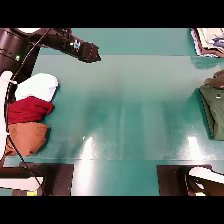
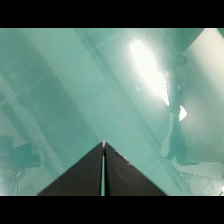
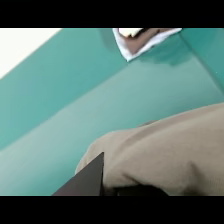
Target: Fold the shirts.
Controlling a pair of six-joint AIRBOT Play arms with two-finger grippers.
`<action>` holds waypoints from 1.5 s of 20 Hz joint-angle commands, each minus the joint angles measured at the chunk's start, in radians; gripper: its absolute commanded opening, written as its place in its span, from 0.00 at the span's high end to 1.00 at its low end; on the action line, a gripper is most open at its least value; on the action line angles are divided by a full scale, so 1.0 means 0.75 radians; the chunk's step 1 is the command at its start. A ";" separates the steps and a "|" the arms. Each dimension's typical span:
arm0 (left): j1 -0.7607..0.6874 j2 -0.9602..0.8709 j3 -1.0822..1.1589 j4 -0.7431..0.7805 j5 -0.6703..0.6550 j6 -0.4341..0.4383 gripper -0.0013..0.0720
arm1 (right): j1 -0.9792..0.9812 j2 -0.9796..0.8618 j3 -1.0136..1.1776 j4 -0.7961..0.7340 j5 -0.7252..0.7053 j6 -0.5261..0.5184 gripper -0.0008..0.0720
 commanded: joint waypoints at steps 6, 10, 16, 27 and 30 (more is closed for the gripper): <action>-0.001 -0.001 0.001 0.006 -0.004 0.014 0.95 | -0.038 0.037 0.008 -0.416 0.346 0.042 0.97; -0.001 -0.001 0.001 0.012 -0.004 0.014 0.95 | -0.099 0.146 -0.197 -0.555 0.374 0.053 0.95; -0.001 -0.001 0.001 0.012 -0.009 0.027 0.95 | -0.254 0.290 -0.486 -0.688 0.355 0.052 0.36; -0.001 -0.001 0.001 0.009 -0.013 0.024 0.95 | 0.374 0.327 -0.531 -0.017 0.345 0.056 0.36; -0.001 -0.001 0.001 0.009 0.001 0.024 0.95 | 0.731 0.327 -0.531 -0.018 0.236 0.055 0.38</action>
